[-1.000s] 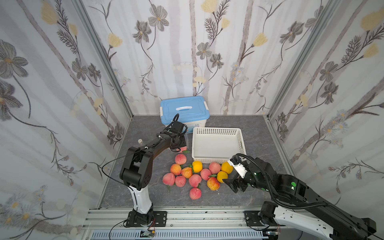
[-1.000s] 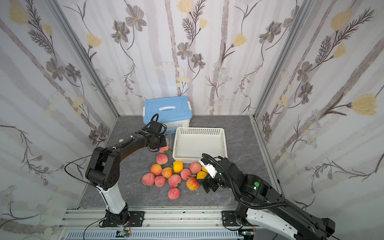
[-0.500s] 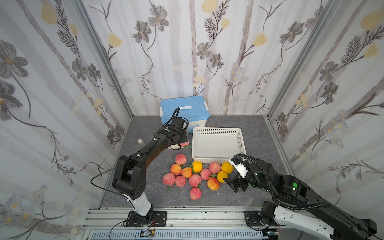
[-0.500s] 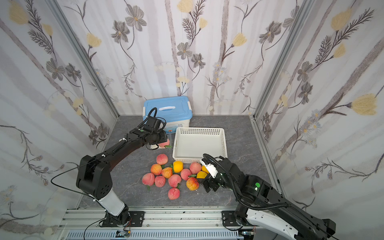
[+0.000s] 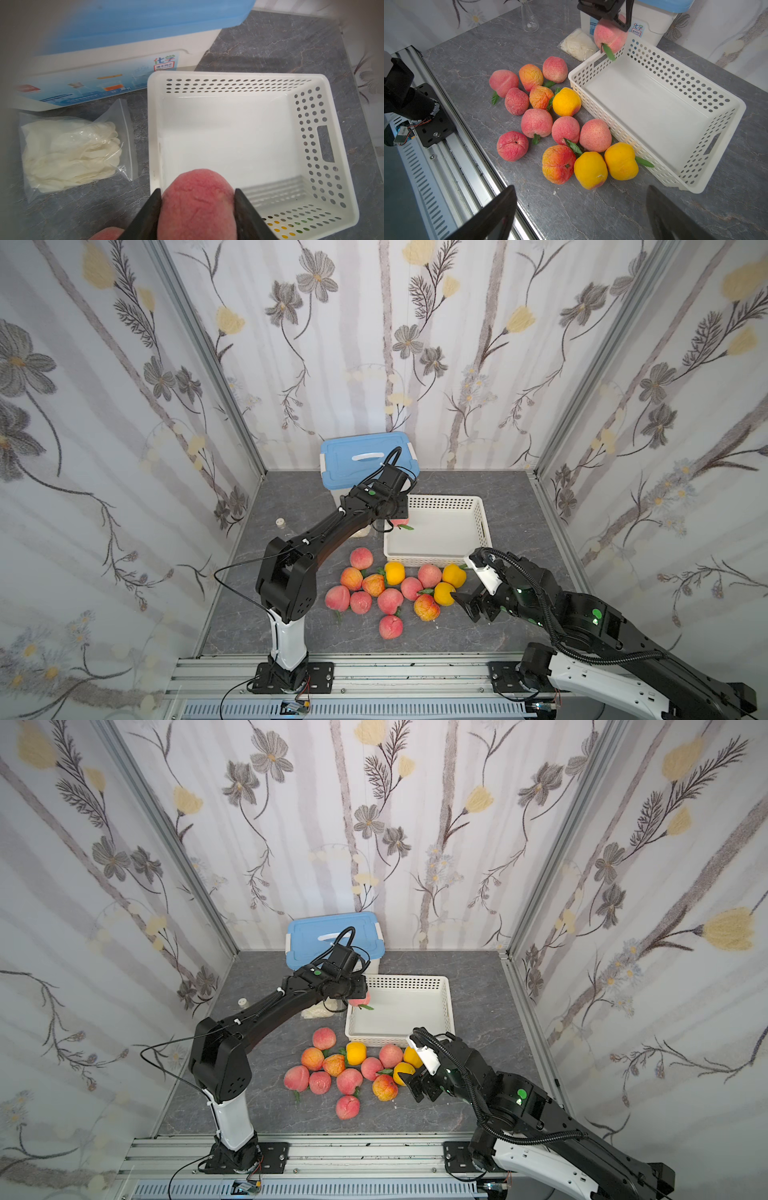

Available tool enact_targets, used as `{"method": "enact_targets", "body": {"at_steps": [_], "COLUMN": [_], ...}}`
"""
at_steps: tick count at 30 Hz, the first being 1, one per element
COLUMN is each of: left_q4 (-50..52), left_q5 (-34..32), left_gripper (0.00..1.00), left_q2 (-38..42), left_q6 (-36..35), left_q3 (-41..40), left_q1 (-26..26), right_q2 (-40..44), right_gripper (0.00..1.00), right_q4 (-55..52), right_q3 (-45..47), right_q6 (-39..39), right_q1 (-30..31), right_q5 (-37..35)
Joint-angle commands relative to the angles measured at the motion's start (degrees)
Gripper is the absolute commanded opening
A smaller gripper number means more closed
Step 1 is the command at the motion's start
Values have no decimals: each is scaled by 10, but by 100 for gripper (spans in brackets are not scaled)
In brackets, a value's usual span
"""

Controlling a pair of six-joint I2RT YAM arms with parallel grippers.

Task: Put the peaches into the basket
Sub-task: Place the peach in the basket.

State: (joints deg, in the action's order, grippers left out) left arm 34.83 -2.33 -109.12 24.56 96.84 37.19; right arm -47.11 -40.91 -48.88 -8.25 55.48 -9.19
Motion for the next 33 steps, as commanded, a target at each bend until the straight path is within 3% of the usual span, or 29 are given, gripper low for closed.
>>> {"method": "enact_targets", "body": {"at_steps": [1,23,33], "left_q4": [18,33,27], "left_q5": [-8,-32,-34], "left_gripper": [52,52,60], "left_q2": [-28,-105,-97], "left_q6": [-9,-3,-4], "left_q3": [20,-12,-23], "left_q1": [16,45,46], "right_q2": [7,-23,-36], "right_gripper": [97,97,98], "right_q4": [23,26,16], "right_q3": [5,5,2], "right_q6": [-3,-7,-15], "right_q1": [1,0,1], "right_q5": [-22,-26,-33]}}
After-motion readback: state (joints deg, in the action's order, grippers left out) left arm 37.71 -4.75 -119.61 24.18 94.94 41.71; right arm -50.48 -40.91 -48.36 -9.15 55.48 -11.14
